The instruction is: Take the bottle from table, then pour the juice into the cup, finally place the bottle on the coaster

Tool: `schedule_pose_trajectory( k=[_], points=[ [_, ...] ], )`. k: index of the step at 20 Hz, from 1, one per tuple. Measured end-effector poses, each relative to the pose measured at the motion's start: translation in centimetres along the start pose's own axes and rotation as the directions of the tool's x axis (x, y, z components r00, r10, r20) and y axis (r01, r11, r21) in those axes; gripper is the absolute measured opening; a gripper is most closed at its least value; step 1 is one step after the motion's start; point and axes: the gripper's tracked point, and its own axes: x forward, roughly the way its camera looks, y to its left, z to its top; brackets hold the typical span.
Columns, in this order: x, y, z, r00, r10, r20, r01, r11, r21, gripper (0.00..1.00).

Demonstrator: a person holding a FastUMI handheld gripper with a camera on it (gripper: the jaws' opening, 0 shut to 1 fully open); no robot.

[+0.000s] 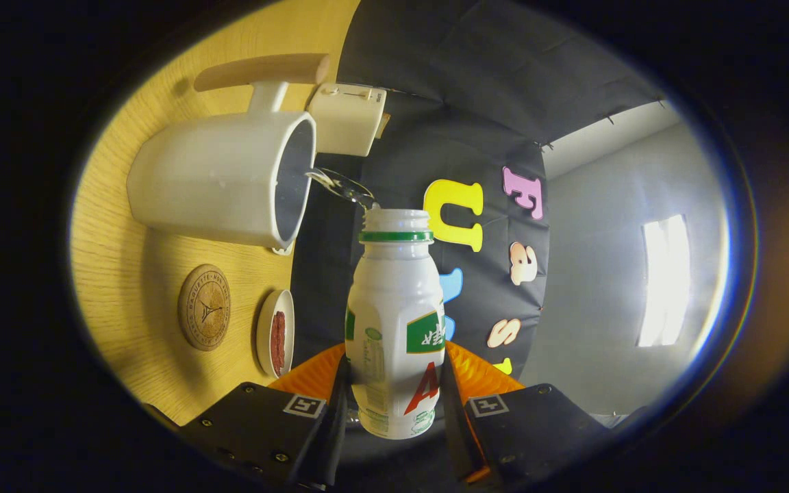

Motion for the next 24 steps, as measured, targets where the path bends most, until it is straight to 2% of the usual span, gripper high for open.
schedule_pose_trajectory(
  k=[24],
  points=[
    [-0.25, -0.13, 0.14, 1.000, -0.001, 0.006, 0.002, 0.999, -0.036, 0.61]
  ],
)
